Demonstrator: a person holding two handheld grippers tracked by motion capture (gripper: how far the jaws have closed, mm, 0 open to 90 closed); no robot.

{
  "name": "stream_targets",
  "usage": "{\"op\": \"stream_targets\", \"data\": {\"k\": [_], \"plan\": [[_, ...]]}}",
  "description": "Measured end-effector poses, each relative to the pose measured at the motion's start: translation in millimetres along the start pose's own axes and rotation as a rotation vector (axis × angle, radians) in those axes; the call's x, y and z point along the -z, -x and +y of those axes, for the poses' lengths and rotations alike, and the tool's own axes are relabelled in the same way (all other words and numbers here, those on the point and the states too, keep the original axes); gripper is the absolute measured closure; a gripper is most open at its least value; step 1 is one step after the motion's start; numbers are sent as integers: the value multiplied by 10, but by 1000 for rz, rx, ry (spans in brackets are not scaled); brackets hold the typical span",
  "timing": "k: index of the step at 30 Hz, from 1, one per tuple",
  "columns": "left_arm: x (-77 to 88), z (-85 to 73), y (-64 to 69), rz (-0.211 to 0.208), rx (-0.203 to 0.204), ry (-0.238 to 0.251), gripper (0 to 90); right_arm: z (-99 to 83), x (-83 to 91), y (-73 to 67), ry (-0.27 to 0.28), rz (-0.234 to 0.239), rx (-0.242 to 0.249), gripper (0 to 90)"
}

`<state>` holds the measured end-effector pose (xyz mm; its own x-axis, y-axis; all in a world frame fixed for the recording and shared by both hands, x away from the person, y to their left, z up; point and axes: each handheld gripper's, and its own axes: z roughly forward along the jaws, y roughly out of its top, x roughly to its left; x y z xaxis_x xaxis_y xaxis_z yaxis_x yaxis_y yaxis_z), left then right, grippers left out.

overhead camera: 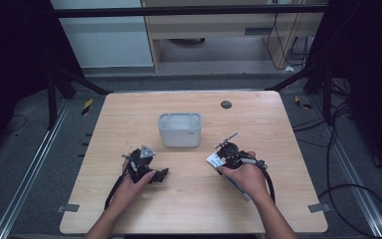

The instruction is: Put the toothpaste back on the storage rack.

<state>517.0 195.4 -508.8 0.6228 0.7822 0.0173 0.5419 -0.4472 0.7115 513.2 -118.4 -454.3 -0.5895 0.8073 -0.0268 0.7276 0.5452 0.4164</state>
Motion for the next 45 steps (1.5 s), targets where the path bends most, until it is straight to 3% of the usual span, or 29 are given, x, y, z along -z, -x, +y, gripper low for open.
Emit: {"op": "stream_targets", "data": {"k": [23, 45], "plan": [[-4, 5, -5, -4, -5, -1, 0, 13, -157, 26, -64, 22, -24, 526], [-6, 6, -5, -5, -4, 0, 0, 41, -195, 23, -85, 4, -8, 574]]}}
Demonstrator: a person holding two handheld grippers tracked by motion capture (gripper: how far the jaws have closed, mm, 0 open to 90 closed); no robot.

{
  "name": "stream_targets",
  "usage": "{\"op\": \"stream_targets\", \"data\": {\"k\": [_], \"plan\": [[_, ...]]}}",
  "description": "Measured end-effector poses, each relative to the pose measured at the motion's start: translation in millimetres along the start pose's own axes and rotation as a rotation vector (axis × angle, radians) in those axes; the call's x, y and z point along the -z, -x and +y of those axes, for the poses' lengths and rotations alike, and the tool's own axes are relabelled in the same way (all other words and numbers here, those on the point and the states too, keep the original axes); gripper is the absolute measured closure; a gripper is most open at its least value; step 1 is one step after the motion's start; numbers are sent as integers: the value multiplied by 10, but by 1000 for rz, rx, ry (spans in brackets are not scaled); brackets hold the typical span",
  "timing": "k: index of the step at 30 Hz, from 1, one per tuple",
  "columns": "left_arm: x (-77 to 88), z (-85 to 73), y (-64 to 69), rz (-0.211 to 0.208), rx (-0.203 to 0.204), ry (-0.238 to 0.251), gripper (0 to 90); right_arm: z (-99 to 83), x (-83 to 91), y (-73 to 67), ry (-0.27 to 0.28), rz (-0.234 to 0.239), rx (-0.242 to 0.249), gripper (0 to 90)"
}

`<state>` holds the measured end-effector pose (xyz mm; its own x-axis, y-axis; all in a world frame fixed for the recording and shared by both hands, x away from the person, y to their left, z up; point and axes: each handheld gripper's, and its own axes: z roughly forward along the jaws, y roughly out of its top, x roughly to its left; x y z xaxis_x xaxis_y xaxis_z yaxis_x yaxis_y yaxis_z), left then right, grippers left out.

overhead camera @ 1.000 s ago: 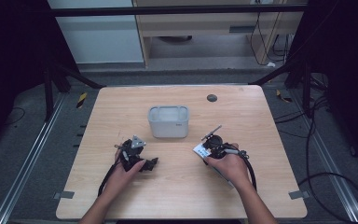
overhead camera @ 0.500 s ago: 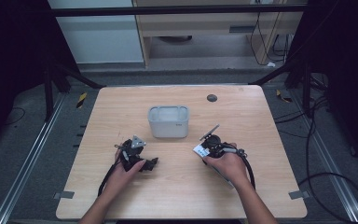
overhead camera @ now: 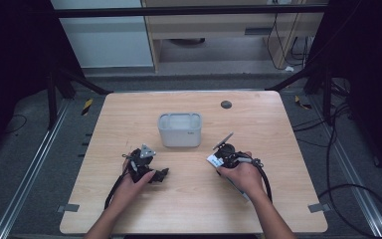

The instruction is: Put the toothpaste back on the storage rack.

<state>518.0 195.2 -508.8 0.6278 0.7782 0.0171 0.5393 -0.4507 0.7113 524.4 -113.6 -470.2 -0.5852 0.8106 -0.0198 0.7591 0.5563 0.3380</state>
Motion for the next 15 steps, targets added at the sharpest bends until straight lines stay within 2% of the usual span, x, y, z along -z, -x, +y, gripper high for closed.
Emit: {"op": "stream_targets", "data": {"k": [10, 15], "plan": [[0, 0, 0, 0, 0, 0, 0, 10, 14, -50, -8, -40, 33, 631], [0, 0, -1, 0, -1, 0, 0, 8, 27, -31, -1, -33, 34, 674]]}}
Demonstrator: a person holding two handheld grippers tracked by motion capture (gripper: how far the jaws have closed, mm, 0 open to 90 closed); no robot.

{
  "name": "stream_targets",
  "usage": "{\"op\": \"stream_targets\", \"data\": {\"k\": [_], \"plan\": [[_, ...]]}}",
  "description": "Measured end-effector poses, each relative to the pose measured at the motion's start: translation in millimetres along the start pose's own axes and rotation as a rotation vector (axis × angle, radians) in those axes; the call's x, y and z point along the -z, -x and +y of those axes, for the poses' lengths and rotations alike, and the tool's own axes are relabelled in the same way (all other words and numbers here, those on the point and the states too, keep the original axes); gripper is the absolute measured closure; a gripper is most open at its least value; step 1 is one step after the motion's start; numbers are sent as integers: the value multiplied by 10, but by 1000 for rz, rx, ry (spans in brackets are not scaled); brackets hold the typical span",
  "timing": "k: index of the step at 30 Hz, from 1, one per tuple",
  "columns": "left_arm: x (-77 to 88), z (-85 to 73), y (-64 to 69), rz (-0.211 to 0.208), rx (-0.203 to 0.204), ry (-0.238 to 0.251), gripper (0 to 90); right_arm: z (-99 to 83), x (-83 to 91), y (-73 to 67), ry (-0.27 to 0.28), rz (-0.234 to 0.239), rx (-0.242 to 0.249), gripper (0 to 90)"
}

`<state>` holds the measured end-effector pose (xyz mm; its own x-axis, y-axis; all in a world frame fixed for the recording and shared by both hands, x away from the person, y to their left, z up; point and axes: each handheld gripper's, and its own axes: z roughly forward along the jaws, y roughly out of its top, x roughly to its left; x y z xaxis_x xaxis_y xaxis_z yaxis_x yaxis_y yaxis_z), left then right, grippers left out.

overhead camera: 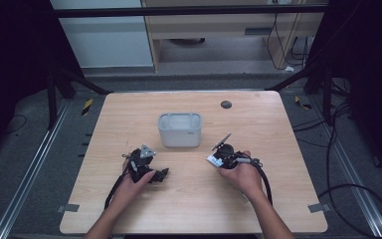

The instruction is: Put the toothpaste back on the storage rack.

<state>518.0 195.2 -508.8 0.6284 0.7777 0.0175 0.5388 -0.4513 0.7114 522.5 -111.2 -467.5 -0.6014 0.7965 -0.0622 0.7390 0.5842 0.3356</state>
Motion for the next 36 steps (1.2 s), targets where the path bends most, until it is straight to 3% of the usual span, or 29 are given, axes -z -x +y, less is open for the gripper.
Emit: {"op": "stream_targets", "data": {"k": [15, 21, 36], "plan": [[0, 0, 0, 0, 1, 0, 0, -25, 58, 28, 26, 16, -17, 775], [0, 0, 0, 0, 0, 0, 0, -57, 99, 79, 59, 34, -60, 784], [0, 0, 0, 0, 0, 0, 0, -57, 364, 178, 125, 30, -82, 790]]}}
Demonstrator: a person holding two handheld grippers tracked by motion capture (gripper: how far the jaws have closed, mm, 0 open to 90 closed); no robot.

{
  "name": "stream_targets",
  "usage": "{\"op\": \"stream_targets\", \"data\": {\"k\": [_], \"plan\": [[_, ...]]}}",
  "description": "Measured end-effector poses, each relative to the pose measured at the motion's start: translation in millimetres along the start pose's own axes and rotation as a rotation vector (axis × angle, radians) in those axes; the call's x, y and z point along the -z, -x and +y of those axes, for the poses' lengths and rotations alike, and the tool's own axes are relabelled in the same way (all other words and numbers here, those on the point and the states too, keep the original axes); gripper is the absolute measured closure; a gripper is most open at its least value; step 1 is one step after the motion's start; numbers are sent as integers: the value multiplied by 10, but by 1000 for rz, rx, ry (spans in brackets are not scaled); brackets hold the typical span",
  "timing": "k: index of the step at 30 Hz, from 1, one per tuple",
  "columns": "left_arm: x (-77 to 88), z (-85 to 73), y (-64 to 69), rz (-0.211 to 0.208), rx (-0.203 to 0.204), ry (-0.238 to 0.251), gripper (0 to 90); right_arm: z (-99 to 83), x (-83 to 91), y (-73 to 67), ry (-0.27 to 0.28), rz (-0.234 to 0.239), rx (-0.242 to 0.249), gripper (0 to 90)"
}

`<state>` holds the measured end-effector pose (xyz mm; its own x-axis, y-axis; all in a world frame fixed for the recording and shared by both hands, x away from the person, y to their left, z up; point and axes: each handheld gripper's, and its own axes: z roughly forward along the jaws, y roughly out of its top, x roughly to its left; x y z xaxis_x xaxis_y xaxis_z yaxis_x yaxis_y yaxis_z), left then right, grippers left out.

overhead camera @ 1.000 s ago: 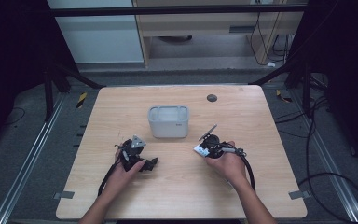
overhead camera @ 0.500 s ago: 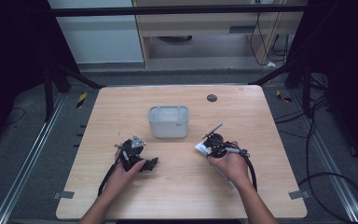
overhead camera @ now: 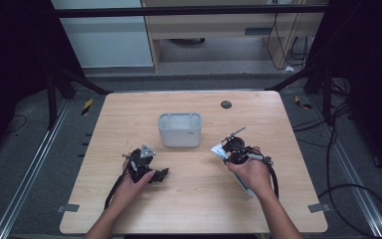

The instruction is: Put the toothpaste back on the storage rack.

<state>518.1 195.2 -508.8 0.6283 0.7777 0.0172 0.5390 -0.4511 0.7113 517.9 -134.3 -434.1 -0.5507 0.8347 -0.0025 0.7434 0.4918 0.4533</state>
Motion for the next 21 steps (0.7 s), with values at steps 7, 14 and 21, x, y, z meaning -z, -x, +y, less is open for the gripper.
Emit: {"op": "stream_targets", "data": {"k": [7, 14, 21], "plan": [[0, 0, 0, 0, 0, 0, 0, 41, 132, 47, 40, -13, -8, 789], [0, 0, 0, 0, 0, 0, 0, 76, 253, 90, 91, -24, -15, 789], [0, 0, 0, 0, -1, 0, 0, 126, 344, 75, 160, -29, -20, 789]]}}
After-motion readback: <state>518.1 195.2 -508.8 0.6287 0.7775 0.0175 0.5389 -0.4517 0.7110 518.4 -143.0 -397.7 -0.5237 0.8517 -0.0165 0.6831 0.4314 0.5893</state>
